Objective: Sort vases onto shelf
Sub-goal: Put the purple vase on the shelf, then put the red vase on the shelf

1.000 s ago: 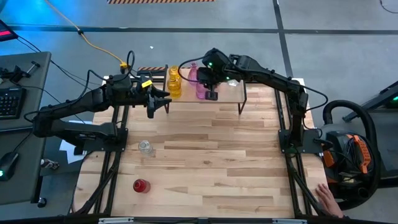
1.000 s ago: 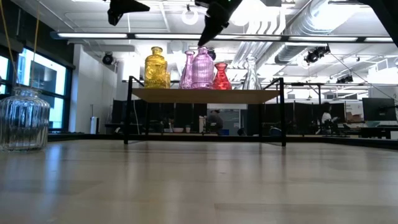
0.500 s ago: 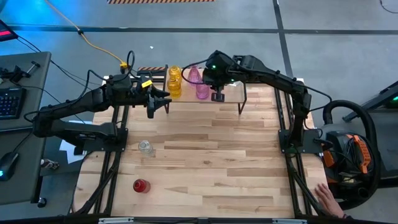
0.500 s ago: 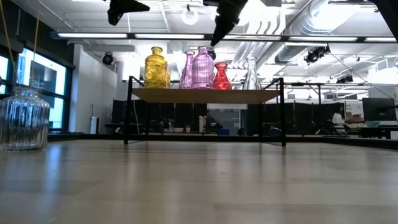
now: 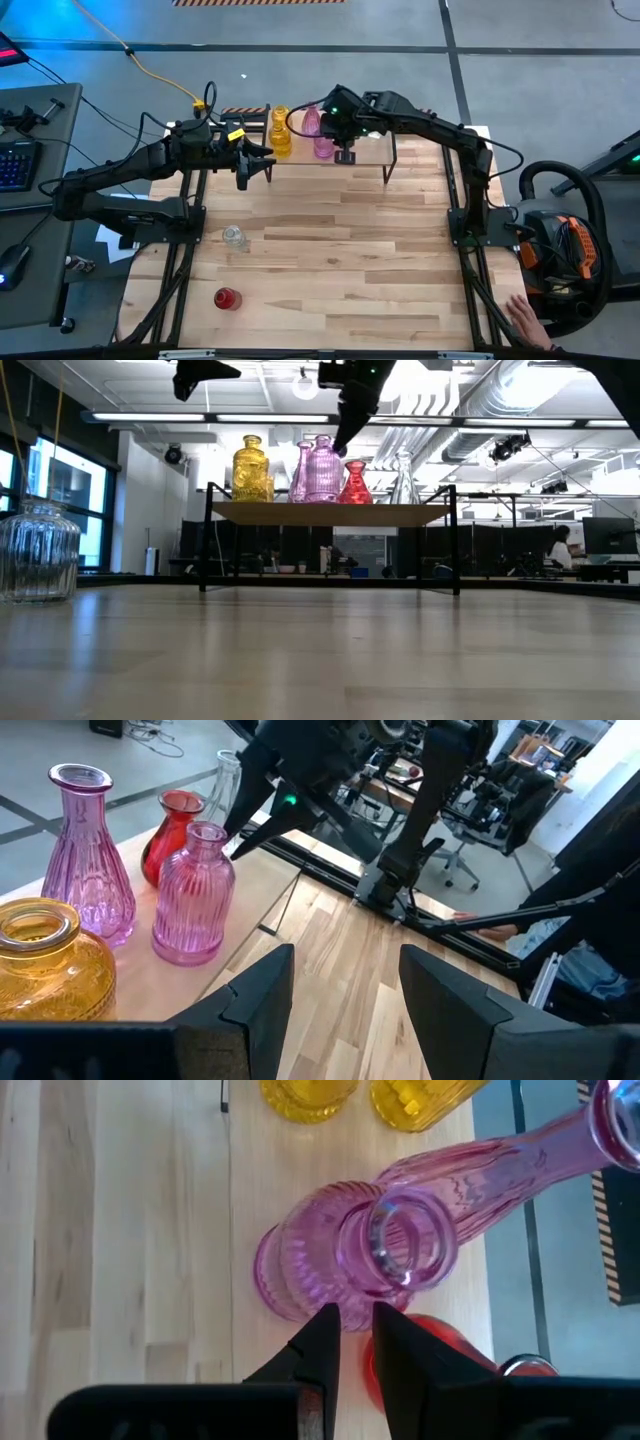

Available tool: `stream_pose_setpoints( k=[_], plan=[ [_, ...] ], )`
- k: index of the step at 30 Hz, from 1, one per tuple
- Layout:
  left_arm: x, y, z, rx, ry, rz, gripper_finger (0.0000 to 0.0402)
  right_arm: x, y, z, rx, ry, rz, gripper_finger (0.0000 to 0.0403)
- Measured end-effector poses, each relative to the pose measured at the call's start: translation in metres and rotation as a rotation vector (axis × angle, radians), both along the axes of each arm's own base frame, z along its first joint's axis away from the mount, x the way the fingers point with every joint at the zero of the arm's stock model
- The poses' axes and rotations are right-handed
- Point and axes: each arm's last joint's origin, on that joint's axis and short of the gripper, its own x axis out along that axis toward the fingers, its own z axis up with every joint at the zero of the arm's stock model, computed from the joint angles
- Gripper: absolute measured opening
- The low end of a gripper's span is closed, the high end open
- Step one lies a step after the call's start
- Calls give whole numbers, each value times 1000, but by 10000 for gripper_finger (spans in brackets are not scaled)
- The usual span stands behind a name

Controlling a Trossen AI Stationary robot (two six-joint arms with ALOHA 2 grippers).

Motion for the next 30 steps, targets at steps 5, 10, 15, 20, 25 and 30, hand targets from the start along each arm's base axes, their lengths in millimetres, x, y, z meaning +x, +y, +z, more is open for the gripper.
stream_pose_setpoints(
  k=[5, 10, 15, 20, 25, 30],
  plan=[
    [0, 0, 0, 8, 2, -2, 175, 3, 0, 2, 12, -39, 17, 44],
    [0, 0, 0, 16, 4, -4, 175, 5, -1, 3, 4, -69, 20, 44],
    [0, 0, 0, 17, 4, -4, 175, 8, -1, 3, 10, -90, 24, 44],
    [0, 0, 0, 17, 4, -4, 175, 17, -4, -9, 37, -79, 26, 44],
    [0, 0, 0, 16, 4, -4, 175, 17, -4, -11, 0, -58, -9, 44],
    [0, 0, 0, 16, 4, -4, 175, 13, -5, -8, 10, -55, -26, 44]
  ],
)
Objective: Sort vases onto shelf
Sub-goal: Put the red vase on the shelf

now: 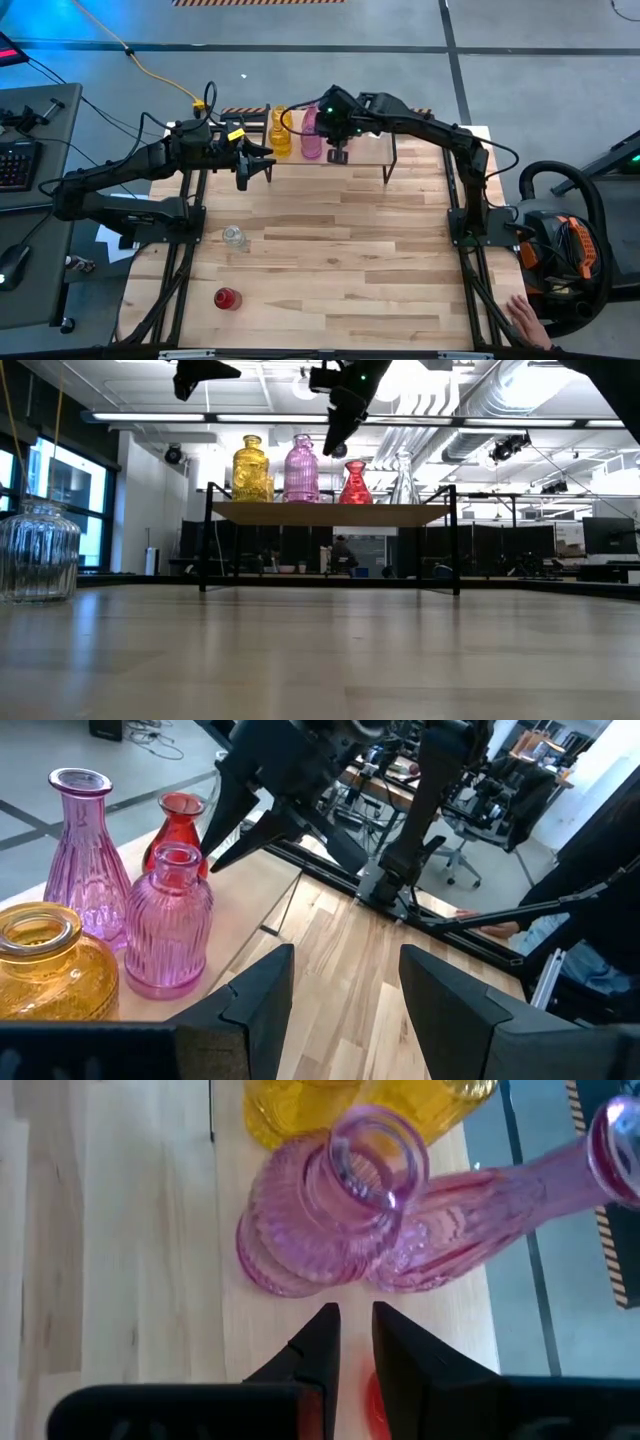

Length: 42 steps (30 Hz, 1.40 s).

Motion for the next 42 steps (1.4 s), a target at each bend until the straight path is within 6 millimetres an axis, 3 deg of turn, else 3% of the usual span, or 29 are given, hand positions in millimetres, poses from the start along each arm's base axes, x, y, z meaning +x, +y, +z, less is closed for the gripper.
stream_pose_setpoints(
  k=[8, 13, 20, 27, 35, 42],
  plan=[
    [-1, 0, -4, 2, 44, -4, 175, -2, 11, 4, 18, 37, 16, 44],
    [-2, -3, -9, -47, 94, -21, 175, -9, 24, 23, 39, 33, 7, 44],
    [-4, -13, -16, -200, 150, -196, 175, -24, 42, 53, 91, 1, -45, 44],
    [-9, -33, -27, -434, 292, -377, 175, -31, 56, 49, 137, 66, -62, 44],
    [-20, -58, -41, -681, 530, -364, 175, -28, 76, 45, 147, 124, -11, 44],
    [-24, -78, -43, -762, 624, -404, 175, -29, 96, 43, 192, 156, -41, 44]
  ],
)
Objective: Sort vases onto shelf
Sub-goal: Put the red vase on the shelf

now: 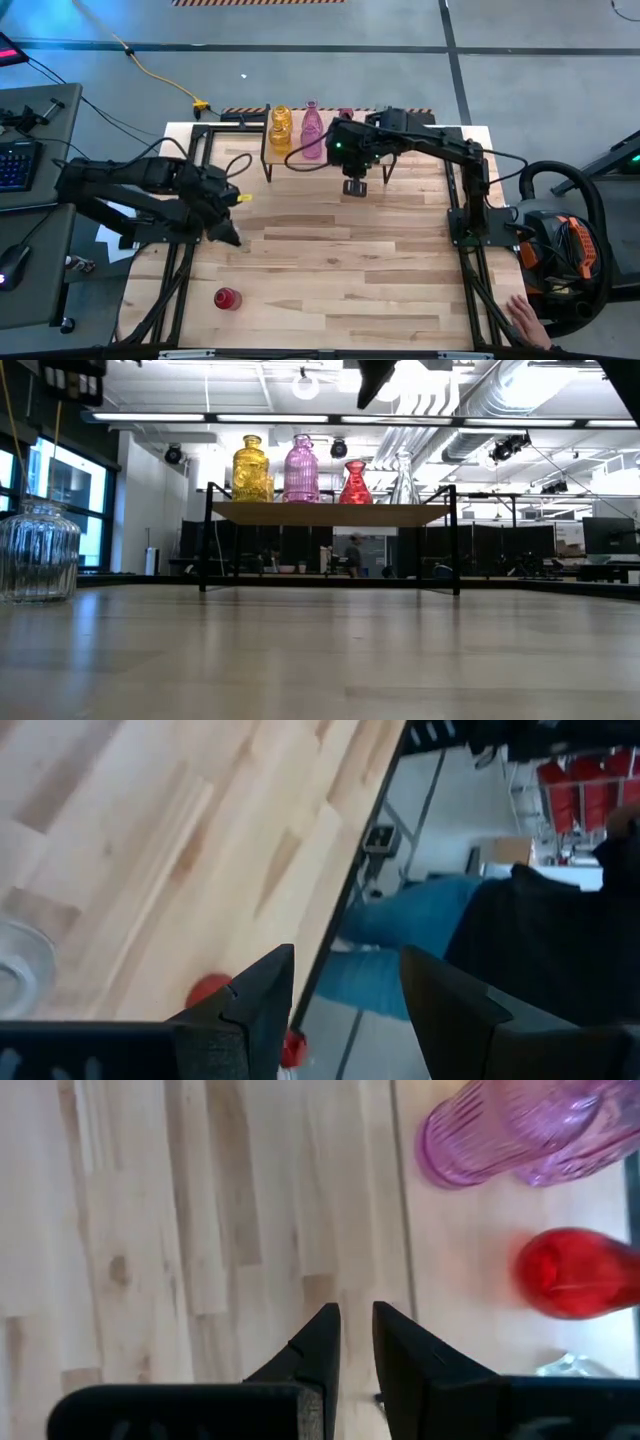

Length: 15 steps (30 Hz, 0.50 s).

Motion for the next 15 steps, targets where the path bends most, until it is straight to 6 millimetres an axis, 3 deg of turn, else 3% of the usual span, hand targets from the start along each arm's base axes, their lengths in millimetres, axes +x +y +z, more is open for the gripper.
stream_pose_setpoints(
  k=[15],
  plan=[
    [-16, -32, -3, -41, 111, -182, 175, 4, 38, 0, 109, -55, -162, 44]
  ],
)
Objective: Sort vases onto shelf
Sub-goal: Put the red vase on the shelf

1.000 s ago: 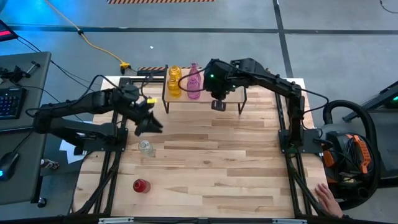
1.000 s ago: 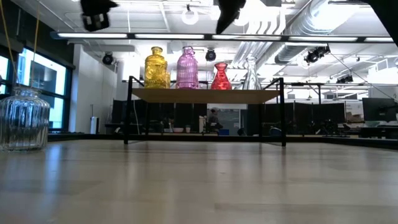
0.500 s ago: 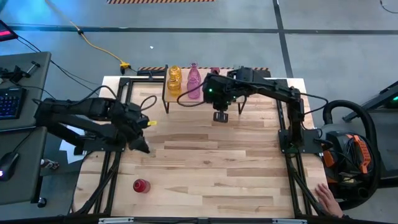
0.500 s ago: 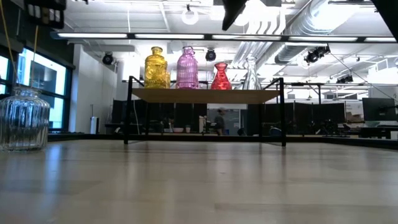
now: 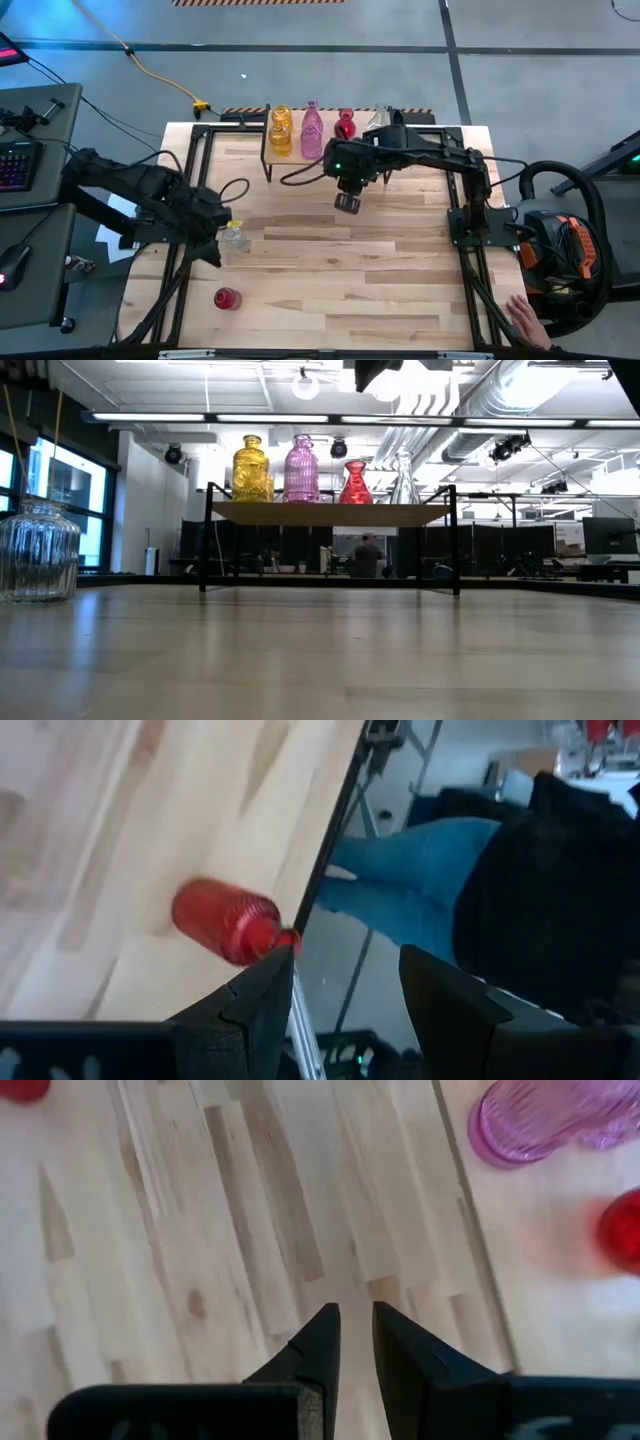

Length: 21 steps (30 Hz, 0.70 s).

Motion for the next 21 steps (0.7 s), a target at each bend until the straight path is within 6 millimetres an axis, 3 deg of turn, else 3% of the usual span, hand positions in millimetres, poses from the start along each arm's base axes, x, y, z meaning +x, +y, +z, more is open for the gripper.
stream_pose_setpoints(
  k=[5, 11, 21],
  plan=[
    [-5, -18, 3, -58, 16, -53, 175, 1, 13, 0, 46, -26, -70, 44],
    [-6, -52, 15, -127, -119, -119, 175, 2, 31, 1, 71, -55, -120, 44],
    [-9, -102, -12, 61, -74, -222, 175, 9, 51, 5, 106, -157, -134, 44]
  ],
)
